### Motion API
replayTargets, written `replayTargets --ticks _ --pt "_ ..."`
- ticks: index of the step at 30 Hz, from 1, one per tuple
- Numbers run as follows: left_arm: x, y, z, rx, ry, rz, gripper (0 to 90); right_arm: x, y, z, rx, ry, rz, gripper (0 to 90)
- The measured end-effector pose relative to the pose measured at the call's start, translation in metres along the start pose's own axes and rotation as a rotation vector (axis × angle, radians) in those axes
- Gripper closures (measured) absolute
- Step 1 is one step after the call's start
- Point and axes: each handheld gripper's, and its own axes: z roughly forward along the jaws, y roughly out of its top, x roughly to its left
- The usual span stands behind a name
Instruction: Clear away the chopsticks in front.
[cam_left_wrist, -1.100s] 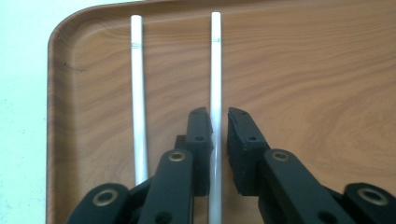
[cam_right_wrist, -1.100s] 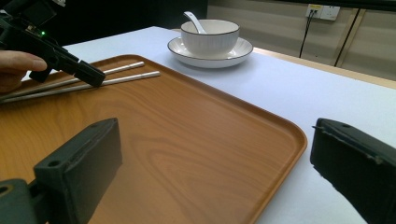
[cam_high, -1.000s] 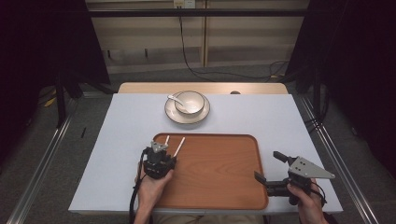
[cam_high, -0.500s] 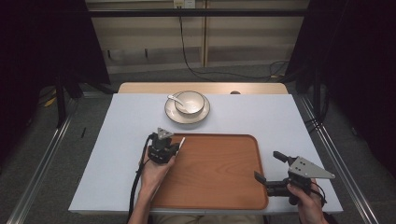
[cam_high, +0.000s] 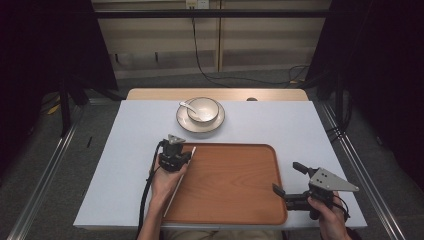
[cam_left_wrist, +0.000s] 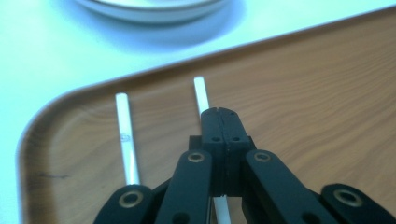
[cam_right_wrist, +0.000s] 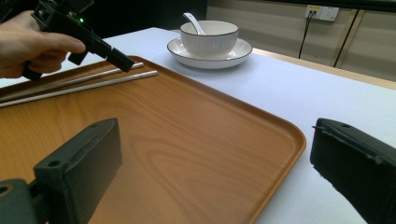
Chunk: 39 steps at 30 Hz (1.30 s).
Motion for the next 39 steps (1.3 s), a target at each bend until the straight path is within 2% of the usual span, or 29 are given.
replayTargets --ticks 3,4,5,7,9,10,11,13,14,16,17,18,21,23,24,25,30,31,36,37,39 --pt "-0.003 -0.001 0.005 0.038 -0.003 0.038 90.0 0.000 0.000 0.000 0.001 0.002 -0.001 2.1" --pt "-0.005 -0.003 0.009 0.046 -0.009 0.029 90.0 0.000 0.000 0.000 0.001 0.000 0.002 2.0" --pt "-0.004 -0.005 0.012 0.076 -0.008 0.047 90.0 0.000 0.000 0.000 -0.001 0.005 0.002 2.0" --pt "-0.006 -0.005 0.012 0.081 0.010 0.045 90.0 0.000 0.000 -0.001 0.002 0.006 0.004 2.0" --pt "-0.007 -0.005 0.011 0.094 0.065 0.050 90.0 0.000 0.000 -0.001 0.002 -0.001 0.009 2.0" --pt "-0.004 -0.005 0.010 0.103 0.042 0.055 90.0 -0.001 0.000 -0.001 0.002 -0.002 0.002 2.0" --pt "-0.003 -0.005 0.009 0.101 0.043 0.043 90.0 -0.001 0.000 -0.001 -0.001 0.002 0.001 2.1" --pt "0.001 -0.006 0.006 0.110 0.076 0.063 90.0 0.000 0.000 0.000 -0.001 0.005 0.002 2.0" --pt "0.002 -0.007 0.005 0.108 0.079 0.058 90.0 0.000 0.000 0.000 0.000 0.005 0.003 2.0" --pt "0.005 -0.008 0.004 0.105 0.058 0.057 90.0 0.000 0.000 -0.001 0.000 0.004 0.005 2.0" --pt "0.006 -0.008 0.002 0.112 0.077 0.060 90.0 0.000 0.000 -0.001 0.002 0.005 0.001 2.0" --pt "0.007 -0.009 0.002 0.108 0.082 0.047 90.0 0.001 0.000 0.000 0.002 0.000 0.000 2.0" --pt "0.011 -0.010 0.000 0.105 0.097 0.042 90.0 0.001 0.000 0.000 0.003 0.004 -0.008 2.0" --pt "0.013 -0.011 -0.001 0.101 0.091 0.034 90.0 0.001 0.000 0.000 0.004 0.005 0.000 2.0" --pt "0.013 -0.012 -0.002 0.101 0.092 0.018 90.0 0.001 0.000 -0.001 0.003 0.000 0.002 2.0" --pt "0.014 -0.012 -0.003 0.105 0.090 0.021 90.0 0.001 0.000 -0.001 0.001 0.002 0.002 2.0" --pt "0.020 -0.017 -0.007 0.087 0.109 0.001 90.0 0.001 0.000 0.000 0.002 0.001 0.001 2.0" --pt "0.022 -0.018 -0.008 0.083 0.095 -0.009 90.0 0.001 0.000 0.000 0.002 0.003 -0.003 2.0" --pt "0.025 -0.020 -0.010 0.073 0.100 -0.006 90.0 0.001 0.000 0.001 0.003 0.006 -0.001 2.0" --pt "0.024 -0.021 -0.010 0.066 0.102 -0.020 90.0 0.001 0.000 0.001 0.003 0.007 0.000 2.0" --pt "0.026 -0.021 -0.011 0.075 0.103 -0.017 90.0 0.001 0.000 0.000 0.004 0.005 0.001 2.0"
